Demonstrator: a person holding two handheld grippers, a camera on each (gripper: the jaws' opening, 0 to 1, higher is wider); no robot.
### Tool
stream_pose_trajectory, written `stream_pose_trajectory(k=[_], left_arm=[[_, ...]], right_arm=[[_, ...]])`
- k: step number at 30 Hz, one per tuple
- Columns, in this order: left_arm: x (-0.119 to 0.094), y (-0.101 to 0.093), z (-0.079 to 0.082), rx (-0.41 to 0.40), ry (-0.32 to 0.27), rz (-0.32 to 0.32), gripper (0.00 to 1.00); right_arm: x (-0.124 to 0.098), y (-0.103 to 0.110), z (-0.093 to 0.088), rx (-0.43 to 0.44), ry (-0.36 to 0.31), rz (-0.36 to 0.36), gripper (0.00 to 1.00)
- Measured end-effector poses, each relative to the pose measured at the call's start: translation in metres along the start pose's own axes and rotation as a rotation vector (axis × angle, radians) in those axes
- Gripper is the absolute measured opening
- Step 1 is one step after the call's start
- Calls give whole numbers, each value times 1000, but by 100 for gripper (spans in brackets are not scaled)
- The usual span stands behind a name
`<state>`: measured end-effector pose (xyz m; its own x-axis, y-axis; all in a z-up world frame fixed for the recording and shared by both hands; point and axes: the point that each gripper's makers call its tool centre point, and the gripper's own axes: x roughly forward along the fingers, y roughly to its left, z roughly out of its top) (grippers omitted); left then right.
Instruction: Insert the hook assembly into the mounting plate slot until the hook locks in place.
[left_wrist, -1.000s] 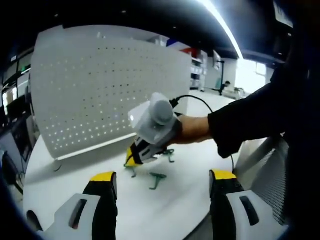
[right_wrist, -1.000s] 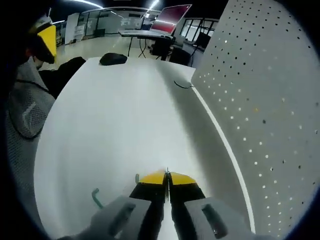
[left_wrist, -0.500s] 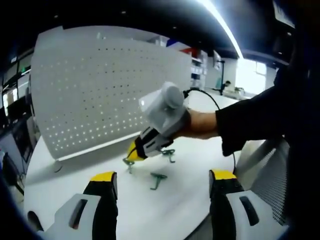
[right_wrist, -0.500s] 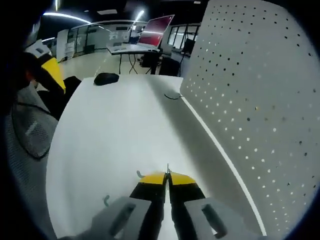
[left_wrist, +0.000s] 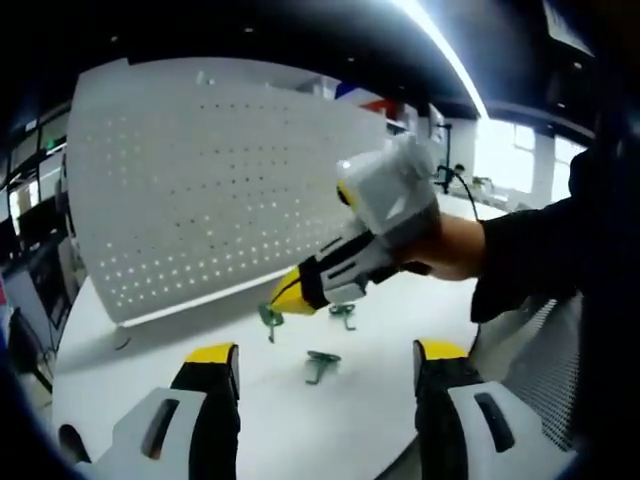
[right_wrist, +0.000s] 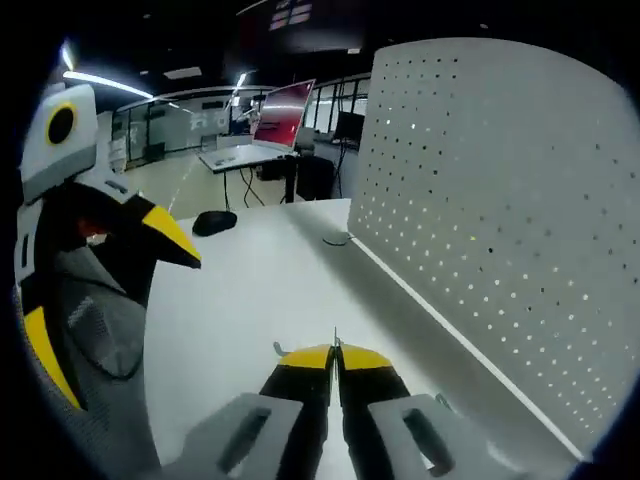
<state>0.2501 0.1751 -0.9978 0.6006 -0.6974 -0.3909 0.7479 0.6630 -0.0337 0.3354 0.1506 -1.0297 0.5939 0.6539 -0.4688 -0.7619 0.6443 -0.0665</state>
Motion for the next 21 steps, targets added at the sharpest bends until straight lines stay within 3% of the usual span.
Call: stream_pose_trajectory(k=[9, 14, 18, 21], left_arm=[[-2, 4, 2, -1, -9, 21, 63], [-5, 9, 6, -8, -34, 44, 51], [-8, 13, 8, -1, -47, 65, 40], [-11, 16, 11, 9, -60, 81, 27]], right_arm=[[-31, 18, 23, 68, -116, -4, 0], [-37, 47, 18, 75, -119, 44, 0], [-37, 52, 25, 58, -139, 59, 0], [-40, 54, 33, 64, -172, 69, 0]])
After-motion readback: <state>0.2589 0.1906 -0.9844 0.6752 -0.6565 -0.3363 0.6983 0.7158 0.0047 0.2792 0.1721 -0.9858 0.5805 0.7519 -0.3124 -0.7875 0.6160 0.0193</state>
